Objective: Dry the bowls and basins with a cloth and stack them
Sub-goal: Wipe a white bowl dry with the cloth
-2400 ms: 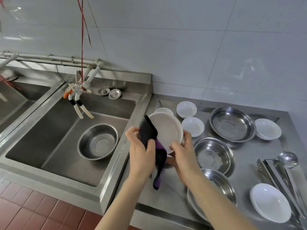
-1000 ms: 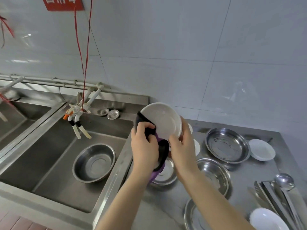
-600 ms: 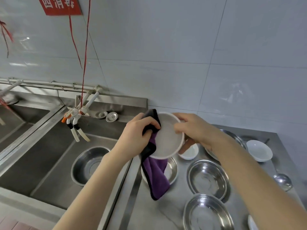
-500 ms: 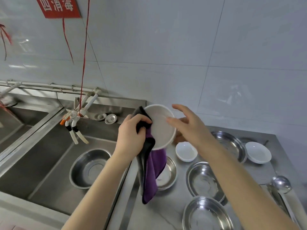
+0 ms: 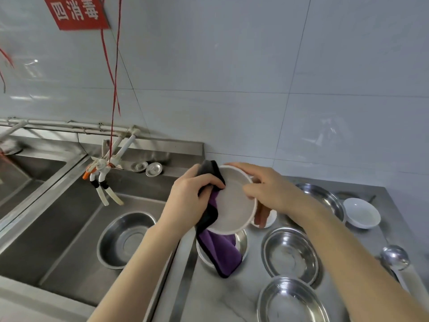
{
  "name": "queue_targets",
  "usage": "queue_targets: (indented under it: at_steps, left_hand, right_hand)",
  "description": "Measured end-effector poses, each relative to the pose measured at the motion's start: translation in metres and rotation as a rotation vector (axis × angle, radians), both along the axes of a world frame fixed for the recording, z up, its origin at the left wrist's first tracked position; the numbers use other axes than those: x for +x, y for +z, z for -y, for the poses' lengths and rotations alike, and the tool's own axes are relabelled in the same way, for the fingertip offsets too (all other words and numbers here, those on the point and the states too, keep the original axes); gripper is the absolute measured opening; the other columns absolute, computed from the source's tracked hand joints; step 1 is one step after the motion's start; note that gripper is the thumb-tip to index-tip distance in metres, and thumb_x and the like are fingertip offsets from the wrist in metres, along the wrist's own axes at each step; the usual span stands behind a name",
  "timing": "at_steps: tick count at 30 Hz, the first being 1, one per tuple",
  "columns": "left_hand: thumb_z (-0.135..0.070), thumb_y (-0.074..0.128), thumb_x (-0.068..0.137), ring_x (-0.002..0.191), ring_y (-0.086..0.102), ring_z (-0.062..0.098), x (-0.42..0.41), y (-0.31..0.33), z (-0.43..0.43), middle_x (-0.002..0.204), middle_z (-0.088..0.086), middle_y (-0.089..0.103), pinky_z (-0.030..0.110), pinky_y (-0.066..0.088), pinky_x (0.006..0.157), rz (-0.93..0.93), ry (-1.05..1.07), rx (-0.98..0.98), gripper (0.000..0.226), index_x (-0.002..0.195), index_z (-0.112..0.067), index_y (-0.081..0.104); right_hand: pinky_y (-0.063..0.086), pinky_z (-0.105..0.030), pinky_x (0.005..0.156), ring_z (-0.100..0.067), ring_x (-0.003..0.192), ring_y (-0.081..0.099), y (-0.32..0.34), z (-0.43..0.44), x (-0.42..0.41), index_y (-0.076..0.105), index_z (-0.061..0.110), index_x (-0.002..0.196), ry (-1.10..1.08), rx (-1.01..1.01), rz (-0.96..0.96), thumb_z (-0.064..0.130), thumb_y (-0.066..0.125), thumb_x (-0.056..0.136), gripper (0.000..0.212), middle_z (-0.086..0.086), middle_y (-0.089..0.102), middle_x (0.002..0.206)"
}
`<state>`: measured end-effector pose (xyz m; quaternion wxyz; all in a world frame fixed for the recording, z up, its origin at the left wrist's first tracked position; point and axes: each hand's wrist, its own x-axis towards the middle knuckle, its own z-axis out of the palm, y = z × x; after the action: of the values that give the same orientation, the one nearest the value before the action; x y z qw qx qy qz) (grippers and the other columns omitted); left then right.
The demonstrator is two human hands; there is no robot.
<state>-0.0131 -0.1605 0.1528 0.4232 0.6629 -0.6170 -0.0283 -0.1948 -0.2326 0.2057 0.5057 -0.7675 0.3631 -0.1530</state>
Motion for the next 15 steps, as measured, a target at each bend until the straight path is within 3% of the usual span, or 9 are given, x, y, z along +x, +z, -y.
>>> queue_targets:
  at_steps: [3,6,9,12,15]
  left_hand:
    - [0.006,0.059,0.085,0.088,0.056,0.0,0.0,0.006,0.006,0.092,-0.008,0.061,0.006,0.037,0.077,-0.041,0.06,-0.073,0.03,0.087,-0.018,0.076]
    - [0.001,0.056,0.089,0.088,0.053,-0.013,-0.021,0.004,0.005,0.093,-0.016,0.06,0.0,0.034,0.075,-0.272,0.262,-0.098,0.032,0.088,-0.025,0.074]
    - [-0.003,0.052,0.091,0.089,0.053,-0.01,-0.048,-0.008,-0.002,0.096,-0.015,0.058,0.0,0.035,0.072,-0.54,0.359,-0.037,0.033,0.09,-0.031,0.07]
    - [-0.001,0.055,0.089,0.09,0.054,-0.008,-0.038,-0.012,-0.001,0.095,-0.014,0.058,0.0,0.035,0.072,-0.442,0.34,-0.013,0.033,0.088,-0.03,0.07]
    - [0.003,0.06,0.084,0.089,0.057,0.002,-0.017,-0.008,0.001,0.097,-0.01,0.061,0.007,0.039,0.078,-0.165,0.145,0.023,0.031,0.084,-0.024,0.074]
  right_hand:
    - [0.061,-0.044,0.056,-0.03,0.053,0.068,-0.001,-0.001,0.004,0.051,0.047,0.134,-0.087,-0.025,0.075,-0.001,0.04,0.087,0.068,-0.013,0.067,0.1]
    - [0.06,-0.051,0.056,-0.035,0.067,0.069,-0.021,-0.01,0.015,0.053,0.044,0.131,-0.299,0.022,0.291,0.002,0.04,0.088,0.062,-0.013,0.063,0.101]
    - [0.058,-0.055,0.066,-0.028,0.083,0.061,-0.041,-0.023,0.026,0.05,0.043,0.133,-0.436,-0.071,0.388,0.004,0.042,0.088,0.06,0.007,0.062,0.095]
    - [0.058,-0.054,0.07,-0.029,0.076,0.062,-0.04,-0.022,0.021,0.051,0.044,0.132,-0.389,-0.087,0.302,-0.002,0.041,0.089,0.064,0.003,0.065,0.097]
    - [0.06,-0.044,0.058,-0.028,0.058,0.068,-0.016,-0.002,0.002,0.055,0.041,0.13,-0.128,-0.011,0.072,-0.003,0.041,0.088,0.062,-0.006,0.067,0.095]
